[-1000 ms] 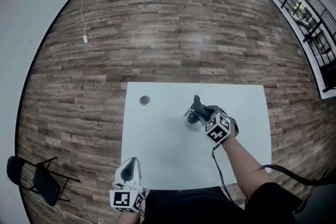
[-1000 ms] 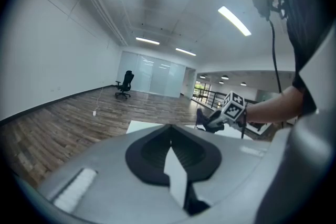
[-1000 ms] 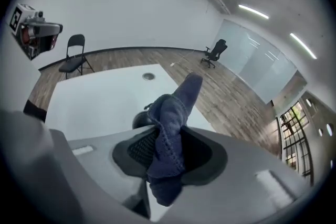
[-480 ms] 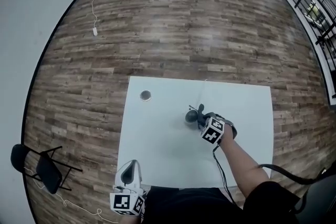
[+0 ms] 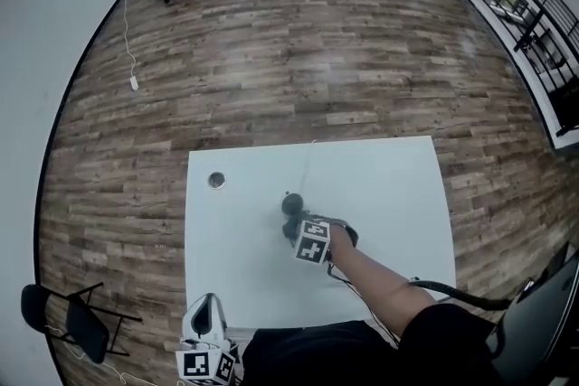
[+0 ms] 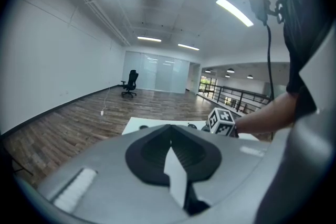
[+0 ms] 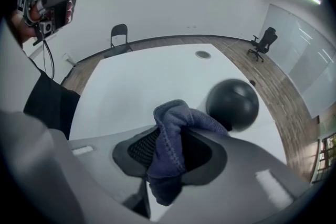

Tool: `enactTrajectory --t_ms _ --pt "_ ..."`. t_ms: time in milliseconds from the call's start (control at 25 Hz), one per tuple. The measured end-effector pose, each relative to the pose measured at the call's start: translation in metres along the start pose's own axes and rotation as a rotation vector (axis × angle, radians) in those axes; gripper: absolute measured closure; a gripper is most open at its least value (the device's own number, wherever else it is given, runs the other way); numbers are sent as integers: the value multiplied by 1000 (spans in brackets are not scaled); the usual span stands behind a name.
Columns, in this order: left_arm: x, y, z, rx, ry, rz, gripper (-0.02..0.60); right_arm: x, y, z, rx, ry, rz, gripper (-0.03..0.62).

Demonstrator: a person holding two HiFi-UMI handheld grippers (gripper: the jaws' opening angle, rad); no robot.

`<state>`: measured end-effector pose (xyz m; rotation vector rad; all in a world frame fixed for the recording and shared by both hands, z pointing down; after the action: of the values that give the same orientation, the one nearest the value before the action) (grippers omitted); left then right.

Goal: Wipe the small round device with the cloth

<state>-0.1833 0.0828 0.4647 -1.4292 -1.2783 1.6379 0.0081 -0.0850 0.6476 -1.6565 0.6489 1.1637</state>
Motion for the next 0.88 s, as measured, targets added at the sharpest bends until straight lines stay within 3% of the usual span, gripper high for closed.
enactTrajectory --t_ms 160,240,320,400,520,760,880 --pt "5 6 -5 -11 11 -9 575 28 26 24 11 82 -150 473" --pt "6 9 -3 -15 18 -22 575 58 40 12 -3 -27 -261 473" --pt "7 8 -3 -10 27 -30 575 90 50 -18 -40 -210 -361 473" --pt "8 3 -3 6 34 -30 575 109 50 -49 -75 -356 -394 473" --pt "11 -4 -1 24 40 -26 575 103 44 -73 -80 -426 -309 473" --pt "15 -13 10 55 41 -38 575 67 37 -59 14 -378 -132 473" --pt "17 -17 22 67 42 -39 575 56 37 -49 40 -377 -102 473"
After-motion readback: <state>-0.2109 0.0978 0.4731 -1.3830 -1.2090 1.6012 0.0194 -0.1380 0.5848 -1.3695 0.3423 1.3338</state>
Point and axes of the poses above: the fingertips, and each gripper's own axes: x backward along the fingers, z to its left, y out of its top, the point moved 4 cm from there along x, backward along the fingers, and after that the axes turned 12 degrees about -x, right-handed, at the moved point
